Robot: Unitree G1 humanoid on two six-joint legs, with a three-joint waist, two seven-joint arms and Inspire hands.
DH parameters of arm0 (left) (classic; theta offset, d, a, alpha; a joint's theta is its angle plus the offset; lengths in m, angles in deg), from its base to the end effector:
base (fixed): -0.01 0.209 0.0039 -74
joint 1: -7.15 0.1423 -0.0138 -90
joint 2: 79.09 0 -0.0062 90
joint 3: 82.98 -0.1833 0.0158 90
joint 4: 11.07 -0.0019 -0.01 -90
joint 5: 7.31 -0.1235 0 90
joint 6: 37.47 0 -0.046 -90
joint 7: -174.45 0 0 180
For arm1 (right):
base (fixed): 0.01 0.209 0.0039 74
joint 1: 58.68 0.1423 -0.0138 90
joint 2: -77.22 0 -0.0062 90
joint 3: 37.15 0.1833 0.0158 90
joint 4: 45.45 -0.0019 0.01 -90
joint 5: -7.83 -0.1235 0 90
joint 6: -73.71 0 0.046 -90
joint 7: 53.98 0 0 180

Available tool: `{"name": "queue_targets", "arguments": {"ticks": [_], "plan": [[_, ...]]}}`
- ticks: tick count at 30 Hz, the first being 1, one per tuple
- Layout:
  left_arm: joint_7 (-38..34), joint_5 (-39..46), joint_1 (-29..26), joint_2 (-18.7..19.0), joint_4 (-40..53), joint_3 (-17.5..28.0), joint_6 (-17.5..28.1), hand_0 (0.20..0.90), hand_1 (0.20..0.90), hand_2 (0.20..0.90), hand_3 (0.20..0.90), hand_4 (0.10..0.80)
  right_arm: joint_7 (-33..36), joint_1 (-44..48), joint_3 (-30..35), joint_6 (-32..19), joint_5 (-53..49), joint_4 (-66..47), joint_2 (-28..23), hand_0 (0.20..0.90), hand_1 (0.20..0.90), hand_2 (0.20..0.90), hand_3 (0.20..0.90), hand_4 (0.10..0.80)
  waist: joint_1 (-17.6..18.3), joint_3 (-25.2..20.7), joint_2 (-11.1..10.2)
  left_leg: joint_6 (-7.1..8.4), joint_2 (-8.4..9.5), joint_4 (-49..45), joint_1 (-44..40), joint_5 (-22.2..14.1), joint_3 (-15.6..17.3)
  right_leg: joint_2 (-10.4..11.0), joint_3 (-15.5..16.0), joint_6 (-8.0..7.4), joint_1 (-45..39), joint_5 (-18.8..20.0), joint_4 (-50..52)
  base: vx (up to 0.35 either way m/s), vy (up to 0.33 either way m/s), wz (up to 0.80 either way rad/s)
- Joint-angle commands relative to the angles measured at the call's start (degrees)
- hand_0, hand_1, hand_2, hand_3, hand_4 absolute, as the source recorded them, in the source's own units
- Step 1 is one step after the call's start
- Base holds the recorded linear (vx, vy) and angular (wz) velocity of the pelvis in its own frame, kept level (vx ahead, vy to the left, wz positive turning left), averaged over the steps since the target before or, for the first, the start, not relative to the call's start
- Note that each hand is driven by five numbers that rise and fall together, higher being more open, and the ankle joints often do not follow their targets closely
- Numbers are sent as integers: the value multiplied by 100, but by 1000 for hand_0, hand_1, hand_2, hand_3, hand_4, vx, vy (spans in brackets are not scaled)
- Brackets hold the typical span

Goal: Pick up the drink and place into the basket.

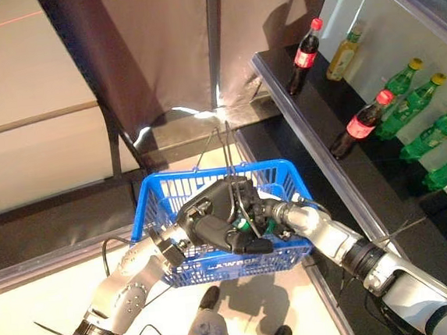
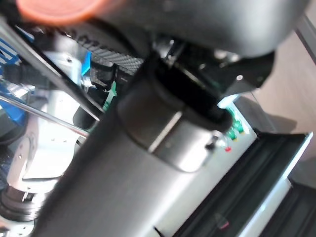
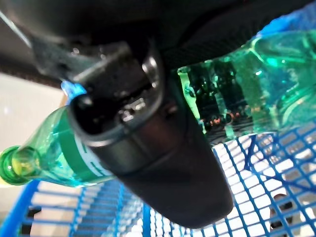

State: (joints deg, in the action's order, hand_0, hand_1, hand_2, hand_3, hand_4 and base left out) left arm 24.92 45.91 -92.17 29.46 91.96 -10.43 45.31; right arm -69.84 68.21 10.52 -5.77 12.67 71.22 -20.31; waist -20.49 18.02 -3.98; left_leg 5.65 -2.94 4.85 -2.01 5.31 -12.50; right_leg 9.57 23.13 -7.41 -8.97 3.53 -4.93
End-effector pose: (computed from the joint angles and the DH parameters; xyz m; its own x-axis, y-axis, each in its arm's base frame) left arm 0.2052 0.1795 0.1048 0.5463 -0.8173 0.1830 0.8325 0.5059 -0.2258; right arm 0.2789 -0.1240 0.0693 0.7214 0.5032 -0.4758 -0.6814 0.3929 -0.6175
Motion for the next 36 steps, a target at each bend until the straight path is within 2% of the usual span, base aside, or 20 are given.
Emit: {"name": "queue_targets", "arguments": {"ticks": [1, 12, 22, 23, 24, 36], "plan": [[840, 576, -1337, -777, 1575, -174, 1075, 300, 300, 300, 200, 100, -64, 732, -432, -298, -12, -98, 320, 300, 300, 300, 200, 100, 51, -1527, -194, -124, -26, 15, -220, -202, 687, 36, -12, 65, -232, -139, 122, 0, 0, 0], [898, 659, -1485, -842, 1647, -301, 976, 300, 300, 300, 200, 100, -481, 880, -579, -33, -22, 464, 779, 300, 300, 300, 200, 100, -46, -1555, -209, -134, -5, 15, -239, -198, 638, 19, 5, 88, -277, -152, 113, 2, 0, 1], [917, 652, -1504, -954, 1754, -368, 856, 300, 300, 300, 200, 100, -437, 872, -584, 16, 28, 940, 1056, 300, 300, 300, 200, 100, -121, -1563, -218, -139, 2, 15, -237, -195, 611, 5, 25, 105, -295, -164, 115, 1, 0, 0], [920, 671, -1519, -973, 1768, -359, 809, 300, 300, 300, 200, 100, -408, 877, -553, 46, 56, 1062, 1116, 545, 545, 545, 485, 385, -129, -1571, -222, -143, 5, 15, -238, -198, 613, 0, 21, 109, -300, -163, 108, 0, 0, 0], [922, 675, -1520, -980, 1770, -356, 799, 300, 300, 300, 200, 100, -388, 874, -542, 65, 59, 1095, 1127, 900, 900, 900, 900, 800, -129, -1575, -220, -144, 8, 15, -240, -199, 611, -2, 16, 111, -303, -163, 106, 0, 0, 0], [919, 599, -1528, -999, 1776, -341, 773, 300, 300, 300, 200, 100, -391, 829, -521, 103, 142, 1243, 1246, 900, 900, 900, 900, 800, -130, -1586, -210, -150, 4, 15, -248, -198, 643, -16, -16, 119, -293, -158, 106, 0, 0, 0]]}}
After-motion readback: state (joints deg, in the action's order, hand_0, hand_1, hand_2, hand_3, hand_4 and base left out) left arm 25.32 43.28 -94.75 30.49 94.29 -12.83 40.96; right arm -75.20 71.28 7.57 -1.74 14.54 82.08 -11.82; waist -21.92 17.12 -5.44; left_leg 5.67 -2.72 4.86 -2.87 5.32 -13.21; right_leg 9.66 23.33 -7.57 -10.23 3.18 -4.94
